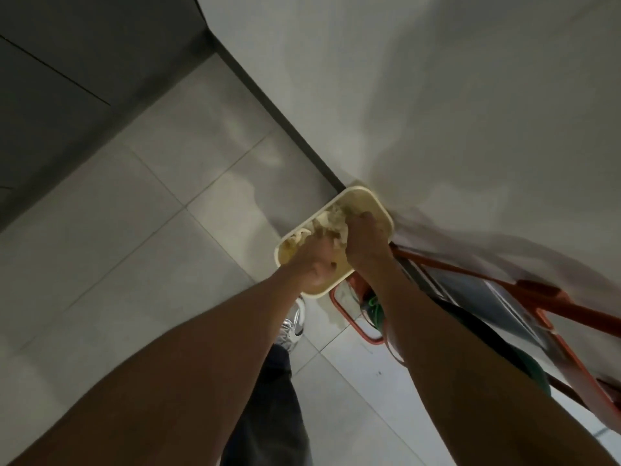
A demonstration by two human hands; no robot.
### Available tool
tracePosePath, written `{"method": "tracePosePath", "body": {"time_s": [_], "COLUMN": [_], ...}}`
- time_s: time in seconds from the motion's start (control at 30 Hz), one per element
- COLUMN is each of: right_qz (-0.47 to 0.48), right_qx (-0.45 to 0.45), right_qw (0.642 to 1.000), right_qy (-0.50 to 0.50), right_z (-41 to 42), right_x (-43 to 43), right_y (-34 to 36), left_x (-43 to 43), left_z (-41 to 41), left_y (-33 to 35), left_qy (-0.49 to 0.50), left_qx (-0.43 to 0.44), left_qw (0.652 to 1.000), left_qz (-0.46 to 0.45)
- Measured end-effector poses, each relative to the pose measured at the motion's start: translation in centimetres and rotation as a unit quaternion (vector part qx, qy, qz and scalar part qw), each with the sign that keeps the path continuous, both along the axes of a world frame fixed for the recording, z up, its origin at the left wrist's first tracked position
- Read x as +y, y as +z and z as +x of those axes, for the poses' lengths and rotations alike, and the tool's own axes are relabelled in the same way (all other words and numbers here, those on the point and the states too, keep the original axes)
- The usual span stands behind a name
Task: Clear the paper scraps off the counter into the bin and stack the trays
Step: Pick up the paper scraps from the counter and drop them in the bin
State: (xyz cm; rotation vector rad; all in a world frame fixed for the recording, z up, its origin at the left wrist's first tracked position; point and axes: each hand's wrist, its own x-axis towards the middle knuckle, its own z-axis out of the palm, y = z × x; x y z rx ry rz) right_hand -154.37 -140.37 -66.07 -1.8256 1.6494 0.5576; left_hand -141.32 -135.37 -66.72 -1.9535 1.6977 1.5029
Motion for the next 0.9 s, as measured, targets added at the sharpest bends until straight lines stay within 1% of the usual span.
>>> {"method": "tracePosePath", "body": {"time_s": [0.07,0.1,0.2,0.3,0.4,0.5,0.6,0.73,0.9], "right_qz": [-0.005,-0.014,-0.030,-0.063,-0.100,-0.146,-0.187,-0.238,-0.273], "right_qx": [-0.002,-0.007,-0.043,-0.075,-0.116,-0.169,-0.213,-0.271,-0.290], "right_qw": [1.000,1.000,0.998,0.995,0.988,0.975,0.959,0.928,0.896], "right_qy": [-0.001,0.008,-0.018,-0.035,-0.011,-0.003,0.028,0.095,0.198], "right_z": [0.2,0.5,2.7,6.5,11.2,16.6,22.7,30.6,40.0], "right_x": [0.1,0.2,1.6,3.8,6.8,10.5,15.3,22.8,32.9], "right_y": [2.0,3.7,10.1,18.3,27.3,36.4,45.4,56.6,66.8], "left_x": [-0.3,-0.3,0.8,3.6,7.7,13.8,20.9,32.1,47.1], "left_z": [1.4,2.4,6.2,11.4,17.4,23.5,29.7,37.5,45.3], "left_y": [2.5,4.4,11.8,19.7,28.2,36.8,45.6,56.8,67.5], "left_qy": [-0.015,-0.007,0.039,0.085,0.128,0.175,0.239,0.302,0.375], "left_qx": [0.010,0.017,0.032,0.045,0.018,-0.008,-0.032,-0.097,-0.167], "left_qw": [1.000,1.000,0.997,0.991,0.983,0.969,0.946,0.900,0.842], "left_qz": [-0.002,-0.015,-0.052,-0.095,-0.131,-0.175,-0.219,-0.300,-0.350]}}
